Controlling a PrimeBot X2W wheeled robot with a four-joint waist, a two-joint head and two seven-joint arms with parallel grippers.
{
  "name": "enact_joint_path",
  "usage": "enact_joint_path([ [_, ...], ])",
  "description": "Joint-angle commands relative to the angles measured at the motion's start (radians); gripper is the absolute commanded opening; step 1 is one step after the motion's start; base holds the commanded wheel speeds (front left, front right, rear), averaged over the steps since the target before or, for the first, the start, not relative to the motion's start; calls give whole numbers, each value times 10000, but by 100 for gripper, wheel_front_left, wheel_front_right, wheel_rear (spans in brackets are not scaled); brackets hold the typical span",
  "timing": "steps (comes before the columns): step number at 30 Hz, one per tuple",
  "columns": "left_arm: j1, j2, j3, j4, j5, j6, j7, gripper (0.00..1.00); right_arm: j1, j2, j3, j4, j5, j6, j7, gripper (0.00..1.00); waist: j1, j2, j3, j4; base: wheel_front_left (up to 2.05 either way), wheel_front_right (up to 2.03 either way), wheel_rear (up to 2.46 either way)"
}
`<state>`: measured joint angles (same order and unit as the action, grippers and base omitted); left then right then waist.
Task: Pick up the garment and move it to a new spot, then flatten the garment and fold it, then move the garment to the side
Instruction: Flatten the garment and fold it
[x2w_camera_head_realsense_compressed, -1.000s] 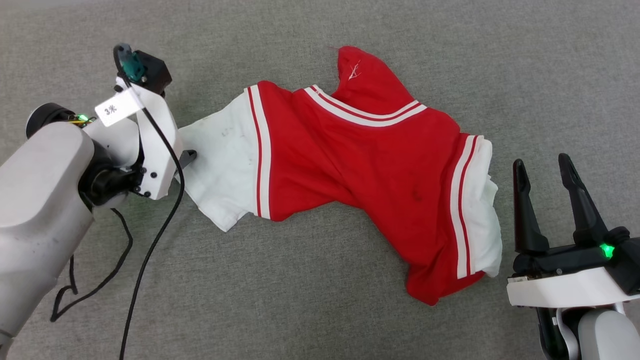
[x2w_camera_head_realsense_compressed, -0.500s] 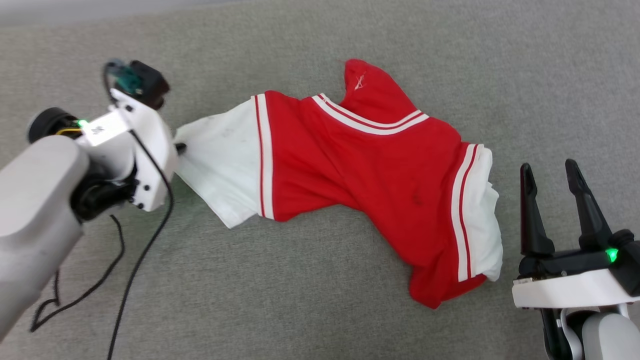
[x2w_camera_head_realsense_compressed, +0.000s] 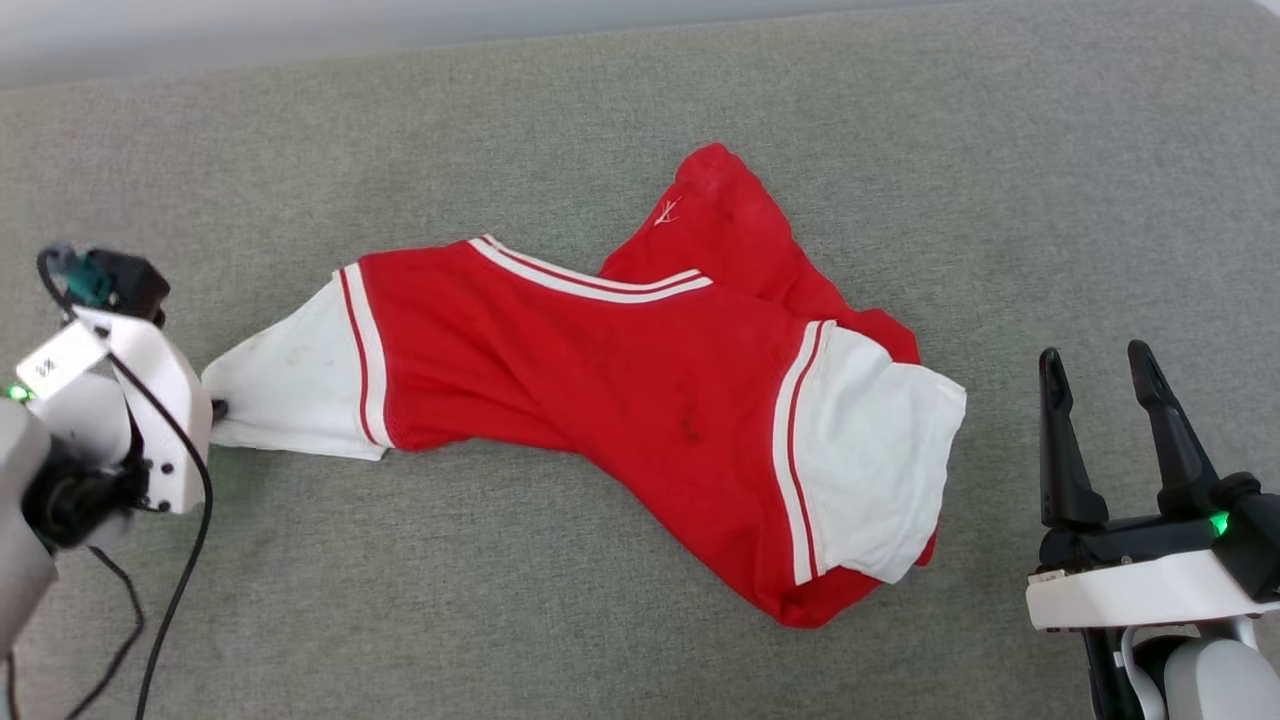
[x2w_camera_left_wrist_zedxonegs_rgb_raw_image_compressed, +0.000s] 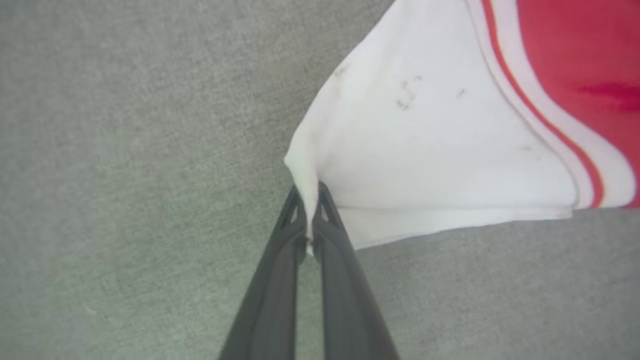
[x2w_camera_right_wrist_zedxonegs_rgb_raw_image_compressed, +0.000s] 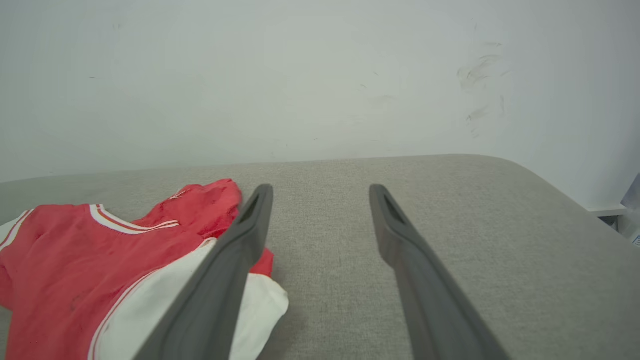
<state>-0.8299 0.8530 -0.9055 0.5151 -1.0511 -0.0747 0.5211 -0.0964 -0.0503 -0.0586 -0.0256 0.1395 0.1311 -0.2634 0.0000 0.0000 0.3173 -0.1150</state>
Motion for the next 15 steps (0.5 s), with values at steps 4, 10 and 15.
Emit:
enact_joint_path([
  [4, 555, -510, -49, 513, -173, 55, -554, 0, 168, 2, -87, 88, -115, -7, -20, 100, 0, 0, -160, -35, 0, 0, 0],
  [10, 601, -861, 64, 785, 516, 280, -2420, 100, 206, 2, -315, -1, -336, -7, -20, 100, 0, 0, -604, 66, 0, 0, 0],
  [15, 965, -1287, 416, 764, 1169, 1085, -5121, 100, 84, 2, -669, -225, -775, -7, -20, 100, 0, 0, -1164, 328, 0, 0, 0],
])
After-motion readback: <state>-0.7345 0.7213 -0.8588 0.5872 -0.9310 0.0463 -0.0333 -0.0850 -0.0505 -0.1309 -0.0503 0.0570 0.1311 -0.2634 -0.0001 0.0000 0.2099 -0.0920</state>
